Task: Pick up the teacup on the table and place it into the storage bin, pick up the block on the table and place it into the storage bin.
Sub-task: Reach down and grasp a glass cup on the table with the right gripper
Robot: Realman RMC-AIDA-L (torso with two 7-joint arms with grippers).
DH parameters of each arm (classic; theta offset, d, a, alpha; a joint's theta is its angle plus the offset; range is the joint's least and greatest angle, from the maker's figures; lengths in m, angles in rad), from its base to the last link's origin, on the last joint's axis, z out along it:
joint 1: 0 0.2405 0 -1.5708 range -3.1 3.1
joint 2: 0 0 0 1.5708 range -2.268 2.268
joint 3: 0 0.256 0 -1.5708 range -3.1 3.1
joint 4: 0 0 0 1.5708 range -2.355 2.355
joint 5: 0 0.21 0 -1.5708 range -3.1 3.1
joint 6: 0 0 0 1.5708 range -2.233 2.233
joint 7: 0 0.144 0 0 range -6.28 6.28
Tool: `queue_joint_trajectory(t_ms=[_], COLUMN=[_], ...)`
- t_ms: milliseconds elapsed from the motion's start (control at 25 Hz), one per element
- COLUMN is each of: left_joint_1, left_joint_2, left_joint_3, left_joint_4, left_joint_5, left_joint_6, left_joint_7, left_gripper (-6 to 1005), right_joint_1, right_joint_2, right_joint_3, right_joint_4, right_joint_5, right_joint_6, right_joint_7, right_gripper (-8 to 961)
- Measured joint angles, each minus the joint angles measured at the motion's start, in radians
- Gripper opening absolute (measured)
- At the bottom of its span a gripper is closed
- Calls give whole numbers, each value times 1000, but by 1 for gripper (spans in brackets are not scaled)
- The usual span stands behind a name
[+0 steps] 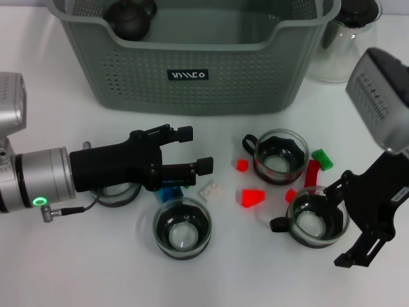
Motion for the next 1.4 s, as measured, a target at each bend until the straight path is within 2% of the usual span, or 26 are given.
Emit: queue_joint_trajectory(t_ms=[120,560,1000,1200,1400], left_joint_1=[4,9,10,12,23], left_joint_2=[-1,-4,-3,1,7], left_joint_3=[0,0,0,0,-1], left_joint_4=[0,0,0,0,2], left_joint_5=[-7,-13,-21,-22,-41], left_joint_6=[0,-1,-2,-2,-2], left_joint_7=[2,2,2,2,3], left_gripper=[903,903,903,903,902], right_joint_1=[2,-2,-9,-9,-7], right_joint_2=[3,5,7,7,3], right_joint_3=[-48,-124,-184,-217,-207], right_joint_4=[31,63,64,64,64], right_joint_5=[3,33,36,37,53], right_joint_6=[42,106,156,176,181], right_joint_7=[8,-1,0,8,23], right_gripper=[929,921,482,404,299])
